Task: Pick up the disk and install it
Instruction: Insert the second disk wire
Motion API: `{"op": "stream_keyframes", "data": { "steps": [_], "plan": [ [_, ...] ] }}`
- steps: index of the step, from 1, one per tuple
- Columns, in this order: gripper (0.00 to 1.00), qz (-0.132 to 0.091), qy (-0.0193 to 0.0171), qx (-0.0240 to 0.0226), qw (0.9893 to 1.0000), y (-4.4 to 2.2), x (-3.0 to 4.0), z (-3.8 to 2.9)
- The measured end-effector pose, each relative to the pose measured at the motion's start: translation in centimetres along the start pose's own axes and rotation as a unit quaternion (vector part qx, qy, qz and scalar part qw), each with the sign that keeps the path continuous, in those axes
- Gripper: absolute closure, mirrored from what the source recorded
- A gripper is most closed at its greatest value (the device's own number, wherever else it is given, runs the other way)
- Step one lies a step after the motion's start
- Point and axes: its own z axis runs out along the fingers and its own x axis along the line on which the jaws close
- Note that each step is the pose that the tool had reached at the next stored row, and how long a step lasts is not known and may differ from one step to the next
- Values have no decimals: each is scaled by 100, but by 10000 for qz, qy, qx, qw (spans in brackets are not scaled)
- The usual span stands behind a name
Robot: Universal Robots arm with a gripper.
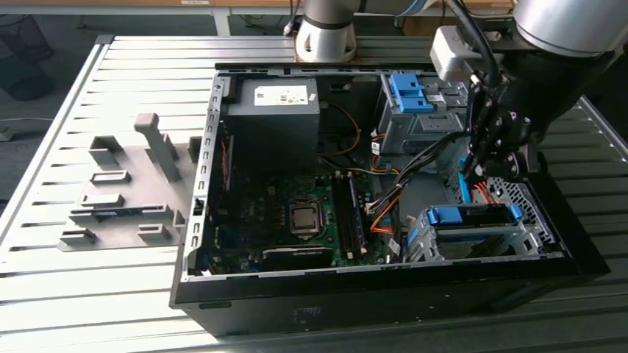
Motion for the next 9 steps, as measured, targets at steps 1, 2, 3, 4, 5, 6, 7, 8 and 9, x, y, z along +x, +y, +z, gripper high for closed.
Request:
{"op": "stream_keyframes", "data": {
  "steps": [1,2,3,4,5,6,7,8,9],
  "plan": [
    [84,0,0,2,10000,0,10,6],
    [84,0,-2,3,10000,-1,21,13],
    [84,-1,-3,4,10000,-2,35,20],
    [84,-1,-3,5,10000,-3,50,27],
    [84,-1,-3,6,10000,-3,64,35],
    [84,0,-3,7,10000,-4,78,42],
    [84,-1,-3,8,10000,-4,92,49],
    [84,-1,-3,8,10000,-5,104,57],
    [84,-1,-3,10,10000,-5,116,65]
  ]
}}
